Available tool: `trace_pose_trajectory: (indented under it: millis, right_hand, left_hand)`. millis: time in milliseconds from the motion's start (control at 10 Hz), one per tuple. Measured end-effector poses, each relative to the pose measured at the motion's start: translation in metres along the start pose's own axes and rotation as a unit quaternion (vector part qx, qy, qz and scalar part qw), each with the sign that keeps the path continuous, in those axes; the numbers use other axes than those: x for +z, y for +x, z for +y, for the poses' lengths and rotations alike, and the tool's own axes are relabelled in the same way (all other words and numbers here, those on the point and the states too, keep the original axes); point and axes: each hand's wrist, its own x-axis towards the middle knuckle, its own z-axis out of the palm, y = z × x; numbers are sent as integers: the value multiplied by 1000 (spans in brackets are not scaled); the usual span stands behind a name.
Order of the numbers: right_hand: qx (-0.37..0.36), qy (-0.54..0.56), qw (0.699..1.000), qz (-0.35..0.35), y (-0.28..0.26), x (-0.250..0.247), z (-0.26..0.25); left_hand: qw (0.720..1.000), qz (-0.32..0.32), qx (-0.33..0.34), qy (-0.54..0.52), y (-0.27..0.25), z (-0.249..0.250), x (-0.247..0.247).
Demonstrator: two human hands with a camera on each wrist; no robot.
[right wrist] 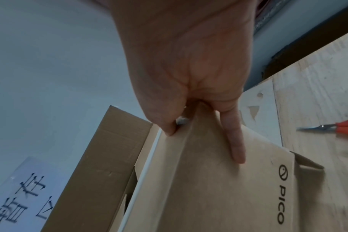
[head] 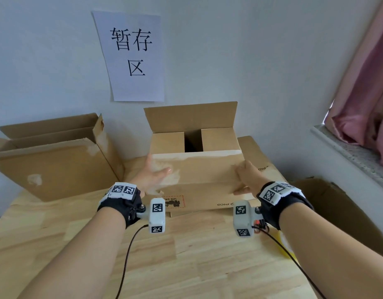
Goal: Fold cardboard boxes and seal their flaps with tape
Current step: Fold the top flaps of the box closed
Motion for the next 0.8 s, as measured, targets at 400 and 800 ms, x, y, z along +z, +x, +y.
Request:
trace_pose_trajectory:
  millis: [400,800]
  right_hand:
    - [-87,36,990,-109,-24,40,-60]
    - [27,-23,999,-38,-15,-7,3]
  left_hand:
    - [995,93,26,38,-32,14,-97]
    - [994,6,-30,104,-39,10,3]
